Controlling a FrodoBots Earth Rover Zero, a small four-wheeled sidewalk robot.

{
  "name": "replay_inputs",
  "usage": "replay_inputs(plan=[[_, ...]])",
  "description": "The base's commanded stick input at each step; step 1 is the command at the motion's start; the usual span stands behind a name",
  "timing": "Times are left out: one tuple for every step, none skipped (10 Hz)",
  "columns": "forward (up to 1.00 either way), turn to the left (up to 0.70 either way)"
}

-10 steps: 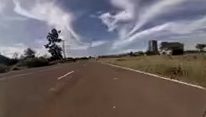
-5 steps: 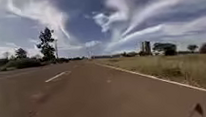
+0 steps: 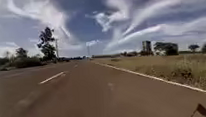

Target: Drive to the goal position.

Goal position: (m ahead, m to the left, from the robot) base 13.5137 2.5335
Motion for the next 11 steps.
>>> replay_inputs(plan=[[0.70, 0.00], [0.70, 0.00], [0.70, 0.00], [0.70, 0.00], [0.70, 0.00], [0.70, 0.00], [0.70, 0.00], [0.70, 0.00], [0.70, 0.00], [0.70, 0.00], [0.70, 0.00]])
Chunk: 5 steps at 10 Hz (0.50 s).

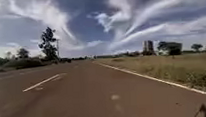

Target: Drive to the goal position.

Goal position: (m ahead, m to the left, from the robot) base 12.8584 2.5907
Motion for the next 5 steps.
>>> replay_inputs(plan=[[0.77, 0.00], [0.85, 0.00], [0.85, 0.00], [0.85, 0.00], [0.85, 0.00]])
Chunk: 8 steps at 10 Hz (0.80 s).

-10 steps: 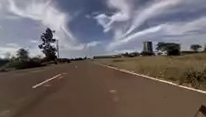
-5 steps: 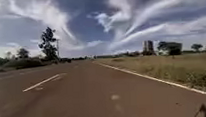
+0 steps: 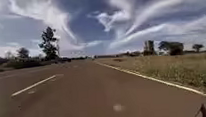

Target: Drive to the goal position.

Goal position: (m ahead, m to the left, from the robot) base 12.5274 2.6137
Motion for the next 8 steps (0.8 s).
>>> replay_inputs(plan=[[0.85, 0.00], [0.85, 0.00], [1.00, 0.00], [1.00, 0.00], [1.00, 0.00], [1.00, 0.00], [1.00, 0.00], [1.00, 0.00]])
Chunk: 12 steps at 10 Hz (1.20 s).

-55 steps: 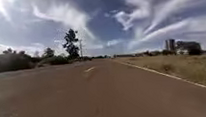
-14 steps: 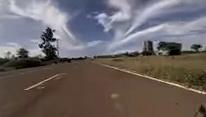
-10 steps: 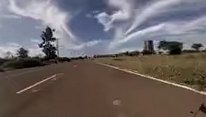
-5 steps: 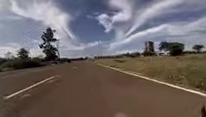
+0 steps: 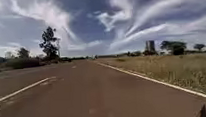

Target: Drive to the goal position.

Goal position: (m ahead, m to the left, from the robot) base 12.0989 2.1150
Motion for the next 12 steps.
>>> replay_inputs(plan=[[1.00, 0.00], [1.00, 0.00], [1.00, 0.00], [1.00, 0.00], [1.00, 0.00], [1.00, 0.00], [1.00, 0.00], [1.00, 0.00], [1.00, 0.00], [1.00, 0.00], [1.00, 0.00], [1.00, 0.00]])
